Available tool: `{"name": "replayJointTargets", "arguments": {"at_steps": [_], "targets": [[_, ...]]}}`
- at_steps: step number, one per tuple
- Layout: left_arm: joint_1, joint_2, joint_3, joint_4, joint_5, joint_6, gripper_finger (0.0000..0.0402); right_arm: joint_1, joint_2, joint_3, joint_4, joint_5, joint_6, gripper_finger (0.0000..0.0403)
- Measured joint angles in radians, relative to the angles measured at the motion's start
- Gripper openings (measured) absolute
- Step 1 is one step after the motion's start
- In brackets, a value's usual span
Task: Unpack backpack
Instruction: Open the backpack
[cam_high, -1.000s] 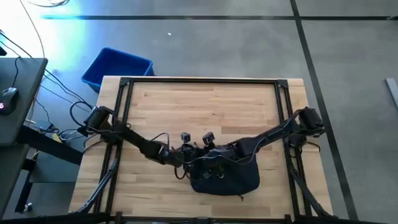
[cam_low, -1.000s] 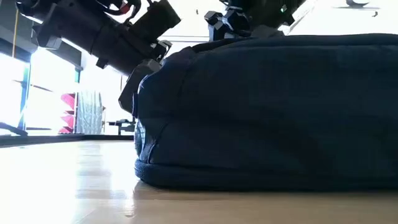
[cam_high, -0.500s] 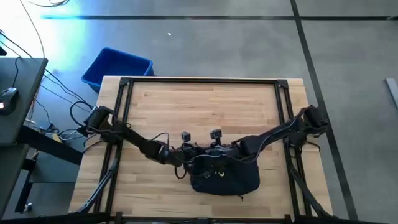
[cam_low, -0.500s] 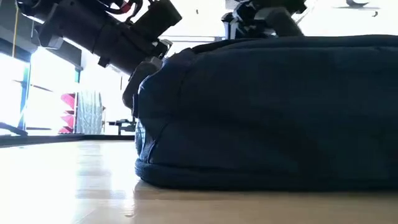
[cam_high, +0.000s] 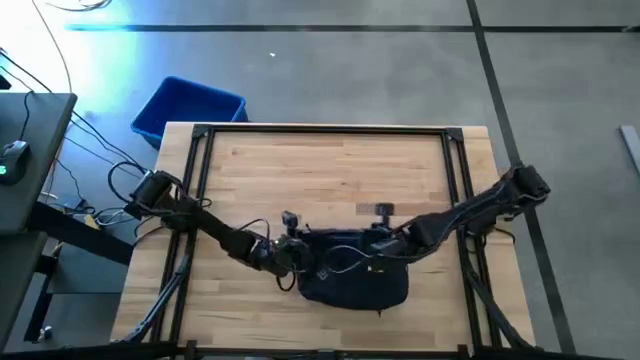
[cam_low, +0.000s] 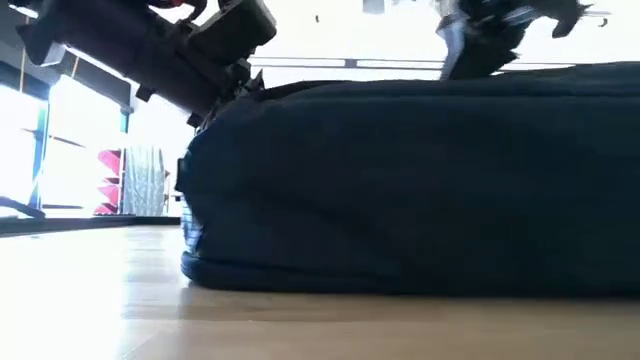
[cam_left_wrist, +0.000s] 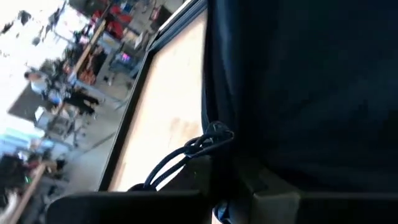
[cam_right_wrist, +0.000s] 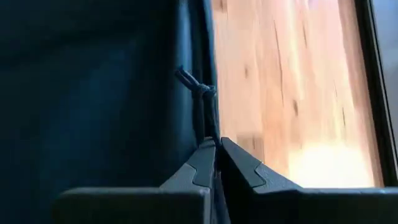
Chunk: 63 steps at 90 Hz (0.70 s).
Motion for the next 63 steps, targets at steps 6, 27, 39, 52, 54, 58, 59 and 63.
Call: {"name": "replayJointTargets", "arguments": {"at_steps": [6, 27, 39, 52, 54, 58, 59, 63], "targets": [[0.015, -0.019, 0.001, -0.049, -0.002, -0.061, 0.0001, 0.045, -0.022, -0.013, -0.055, 0.002, 0.094, 0.0000], [0.050, -0.036, 0.001, -0.165, 0.012, -0.214, 0.0000, 0.232, -0.104, -0.170, -0.068, 0.041, 0.466, 0.0000], [0.069, -0.036, 0.001, -0.173, 0.031, -0.293, 0.0000, 0.318, -0.117, -0.255, 0.010, 0.043, 0.636, 0.0000], [0.101, -0.039, 0.001, -0.268, 0.025, -0.414, 0.0000, 0.387, -0.116, -0.284, 0.093, -0.030, 0.724, 0.0002], [0.107, -0.040, 0.002, -0.294, 0.019, -0.440, 0.0000, 0.396, -0.117, -0.284, 0.112, -0.053, 0.733, 0.0002], [0.122, -0.040, 0.000, -0.342, 0.019, -0.489, 0.0000, 0.413, -0.117, -0.285, 0.139, -0.045, 0.741, 0.0002], [0.126, -0.040, -0.001, -0.354, 0.019, -0.500, 0.0000, 0.417, -0.117, -0.285, 0.142, -0.044, 0.742, 0.0002], [0.138, -0.037, -0.002, -0.391, 0.024, -0.532, 0.0000, 0.431, -0.117, -0.285, 0.150, -0.032, 0.742, 0.0002]]}}
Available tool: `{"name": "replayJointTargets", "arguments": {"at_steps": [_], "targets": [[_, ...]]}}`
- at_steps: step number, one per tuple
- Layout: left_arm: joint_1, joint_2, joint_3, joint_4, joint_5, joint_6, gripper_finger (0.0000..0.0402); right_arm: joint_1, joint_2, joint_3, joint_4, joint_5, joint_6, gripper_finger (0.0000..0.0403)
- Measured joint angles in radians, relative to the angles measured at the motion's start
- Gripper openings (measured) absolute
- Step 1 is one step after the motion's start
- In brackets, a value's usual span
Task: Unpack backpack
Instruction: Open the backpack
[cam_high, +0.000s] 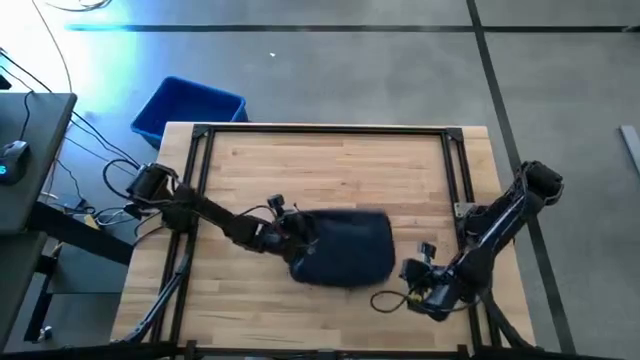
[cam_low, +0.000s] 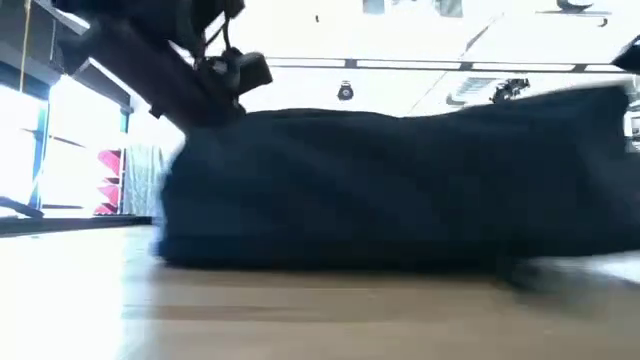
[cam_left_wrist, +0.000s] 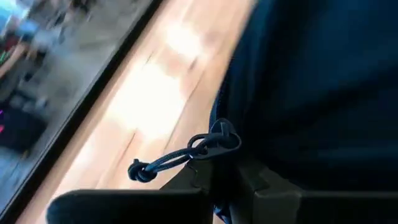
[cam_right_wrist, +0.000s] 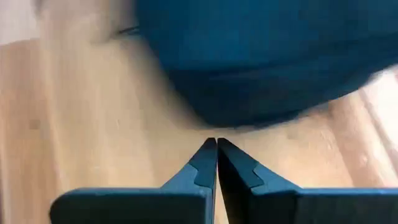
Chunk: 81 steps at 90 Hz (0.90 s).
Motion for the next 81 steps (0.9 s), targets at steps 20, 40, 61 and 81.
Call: {"name": "replayJointTargets", "arguments": {"at_steps": [20, 40, 61, 81], "targets": [[-0.029, 0.001, -0.002, 0.015, 0.041, 0.158, 0.0000, 0.009, 0.000, 0.001, -0.007, 0.219, -0.024, 0.0001], [-0.115, -0.001, -0.001, 0.097, 0.097, 0.456, 0.0000, -0.096, 0.000, 0.003, -0.047, 0.306, -0.110, 0.0000], [-0.160, -0.001, -0.001, 0.094, 0.112, 0.468, 0.0000, -0.317, 0.000, -0.007, -0.093, 0.408, -0.196, 0.0000], [-0.145, -0.002, 0.001, -0.028, 0.025, 0.403, 0.0001, -0.488, 0.052, -0.007, 0.218, 0.014, -0.519, 0.0000]]}}
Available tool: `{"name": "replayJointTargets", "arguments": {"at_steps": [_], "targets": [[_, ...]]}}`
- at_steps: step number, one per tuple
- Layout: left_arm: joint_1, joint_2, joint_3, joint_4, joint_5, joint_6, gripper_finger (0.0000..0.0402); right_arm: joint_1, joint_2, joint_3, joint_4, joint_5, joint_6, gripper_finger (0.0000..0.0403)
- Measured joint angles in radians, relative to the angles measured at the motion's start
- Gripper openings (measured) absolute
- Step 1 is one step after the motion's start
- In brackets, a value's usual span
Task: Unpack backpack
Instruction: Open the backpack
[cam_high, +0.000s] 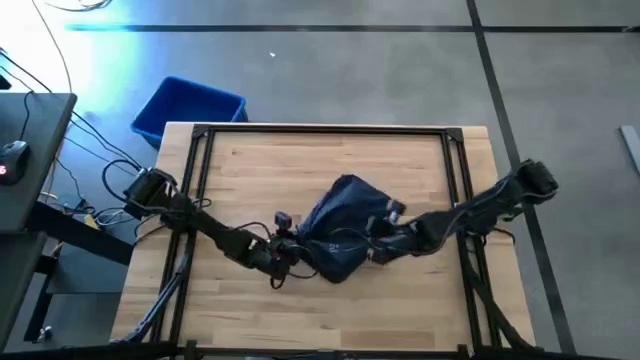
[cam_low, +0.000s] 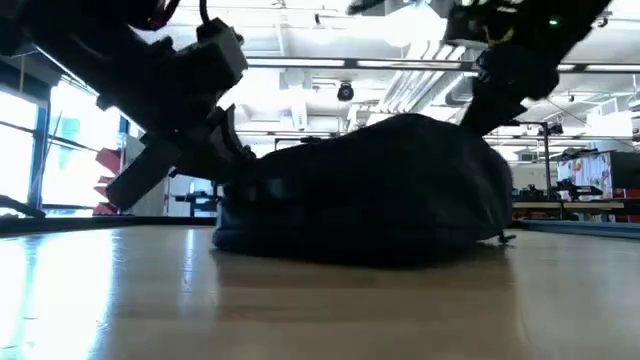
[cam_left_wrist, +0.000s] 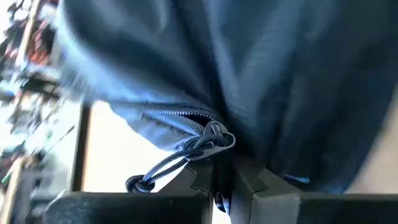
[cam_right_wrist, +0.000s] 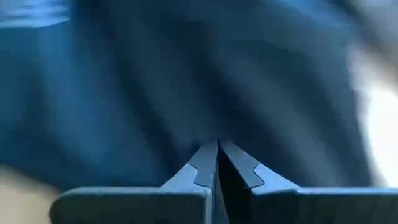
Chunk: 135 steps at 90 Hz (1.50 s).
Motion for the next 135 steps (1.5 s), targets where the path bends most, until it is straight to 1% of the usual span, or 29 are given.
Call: {"name": "replayJointTargets", "arguments": {"at_steps": [5, 9, 13, 19, 32, 40, 46, 51, 60, 66, 71, 74, 78, 82, 87, 91, 97, 105, 110, 116, 121, 127, 135], "targets": [[0.020, 0.000, -0.001, -0.064, -0.079, -0.058, 0.0004, -0.009, 0.031, 0.000, 0.098, -0.137, -0.017, 0.0000], [0.033, -0.003, -0.001, -0.110, -0.113, -0.100, 0.0008, -0.009, 0.060, 0.002, 0.187, -0.216, -0.032, 0.0000], [0.041, -0.012, -0.001, -0.162, -0.118, -0.131, 0.0015, 0.002, 0.087, 0.002, 0.262, -0.260, -0.059, 0.0000], [0.039, -0.033, -0.001, -0.223, -0.118, -0.175, 0.0026, 0.026, 0.112, 0.011, 0.317, -0.270, -0.100, 0.0000], [0.005, -0.129, -0.002, -0.340, -0.114, -0.265, 0.0050, 0.072, 0.098, 0.081, 0.324, -0.207, -0.152, 0.0000], [-0.024, -0.220, 0.006, -0.403, -0.117, -0.322, 0.0059, 0.093, 0.060, 0.145, 0.308, -0.198, -0.198, 0.0000], [-0.045, -0.289, 0.024, -0.428, -0.122, -0.361, 0.0063, 0.109, 0.031, 0.192, 0.259, -0.189, -0.234, 0.0000], [-0.061, -0.346, 0.030, -0.437, -0.123, -0.383, 0.0066, 0.120, 0.008, 0.221, 0.210, -0.152, -0.237, 0.0000], [-0.063, -0.440, 0.036, -0.426, -0.127, -0.445, 0.0067, 0.113, -0.041, 0.245, 0.056, -0.026, -0.151, 0.0001], [-0.041, -0.492, 0.036, -0.410, -0.132, -0.464, 0.0067, 0.088, -0.074, 0.247, -0.098, 0.055, -0.039, 0.0001], [-0.004, -0.512, 0.036, -0.384, -0.127, -0.455, 0.0067, 0.057, -0.088, 0.234, -0.237, 0.087, 0.069, 0.0001], [0.027, -0.519, 0.036, -0.353, -0.101, -0.429, 0.0067, 0.036, -0.090, 0.218, -0.309, 0.088, 0.130, 0.0001], [0.073, -0.523, 0.036, -0.307, -0.028, -0.381, 0.0067, 0.006, -0.089, 0.194, -0.373, 0.085, 0.202, 0.0001], [0.131, -0.517, 0.036, -0.240, 0.074, -0.324, 0.0067, -0.019, -0.089, 0.162, -0.397, 0.073, 0.262, 0.0001], [0.196, -0.490, 0.034, -0.132, 0.216, -0.246, 0.0067, -0.050, -0.083, 0.108, -0.366, 0.026, 0.287, 0.0001], [0.243, -0.459, 0.027, -0.049, 0.325, -0.187, 0.0067, -0.066, -0.072, 0.061, -0.291, -0.041, 0.277, 0.0001], [0.302, -0.400, 0.024, 0.072, 0.460, -0.122, 0.0068, -0.071, -0.053, -0.008, -0.113, -0.149, 0.235, 0.0001], [0.357, -0.319, 0.024, 0.201, 0.574, -0.080, 0.0068, -0.049, -0.029, -0.067, 0.150, -0.295, 0.156, 0.0001], [0.380, -0.264, 0.024, 0.271, 0.631, -0.066, 0.0068, -0.020, -0.018, -0.085, 0.242, -0.354, 0.105, 0.0001], [0.398, -0.206, 0.024, 0.326, 0.683, -0.057, 0.0068, 0.017, -0.016, -0.084, 0.259, -0.358, 0.046, 0.0001], [0.403, -0.162, 0.024, 0.373, 0.712, -0.056, 0.0068, 0.050, -0.016, -0.071, 0.257, -0.331, -0.010, 0.0000], [0.407, -0.122, 0.025, 0.409, 0.744, -0.048, 0.0068, 0.084, -0.016, -0.058, 0.240, -0.274, -0.037, 0.0000], [0.404, -0.086, 0.031, 0.419, 0.781, -0.031, 0.0068, 0.111, -0.018, -0.048, 0.225, -0.177, -0.006, 0.0000]]}}
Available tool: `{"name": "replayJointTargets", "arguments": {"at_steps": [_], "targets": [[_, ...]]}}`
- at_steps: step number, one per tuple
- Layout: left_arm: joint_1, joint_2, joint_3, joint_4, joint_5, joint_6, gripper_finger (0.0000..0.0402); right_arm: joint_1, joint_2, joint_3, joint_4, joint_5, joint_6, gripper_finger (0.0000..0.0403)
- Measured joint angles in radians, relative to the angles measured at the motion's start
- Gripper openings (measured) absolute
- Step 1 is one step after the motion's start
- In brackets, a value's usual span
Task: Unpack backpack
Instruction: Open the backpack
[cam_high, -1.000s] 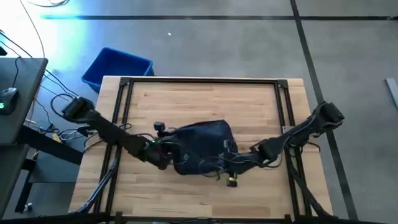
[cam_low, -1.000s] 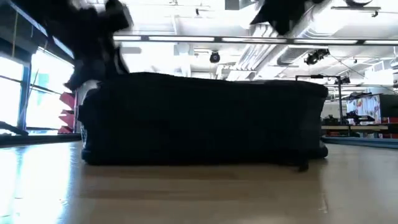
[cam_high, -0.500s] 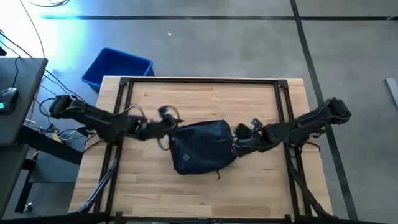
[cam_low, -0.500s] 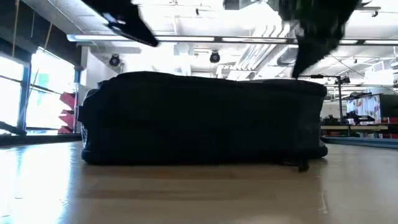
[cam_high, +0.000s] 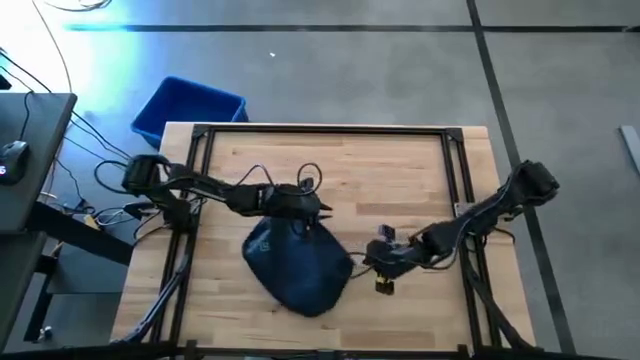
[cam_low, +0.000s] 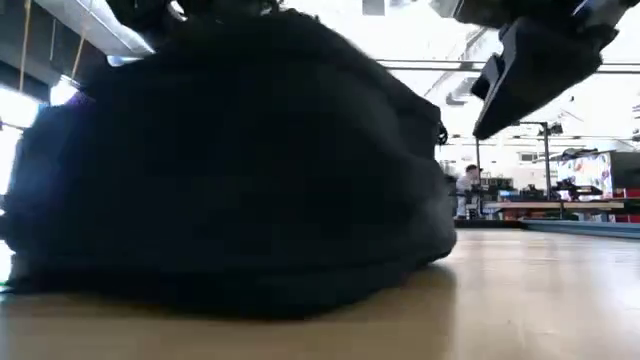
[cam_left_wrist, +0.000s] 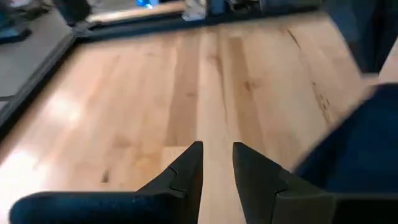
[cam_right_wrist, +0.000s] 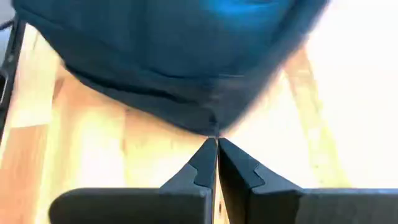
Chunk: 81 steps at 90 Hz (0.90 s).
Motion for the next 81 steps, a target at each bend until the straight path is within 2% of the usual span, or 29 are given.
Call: {"name": "replayJointTargets", "arguments": {"at_steps": [15, 37, 52, 66, 81], "targets": [[-0.017, 0.013, 0.013, 0.008, 0.007, 0.003, 0.0068, 0.022, 0.003, -0.001, 0.009, 0.068, 0.080, 0.0017], [-0.018, 0.013, 0.014, -0.019, -0.018, 0.003, 0.0068, 0.098, 0.115, 0.000, 0.232, 0.089, 0.020, 0.0099], [-0.018, 0.013, 0.014, -0.025, -0.030, 0.003, 0.0068, 0.102, 0.220, 0.018, 0.331, 0.114, -0.002, 0.0142], [-0.019, 0.013, 0.014, -0.024, -0.037, 0.002, 0.0068, 0.100, 0.258, 0.086, 0.339, 0.159, 0.018, 0.0151], [-0.021, 0.013, 0.014, -0.027, -0.037, 0.000, 0.0068, 0.100, 0.294, 0.128, 0.345, 0.159, 0.012, 0.0138]]}}
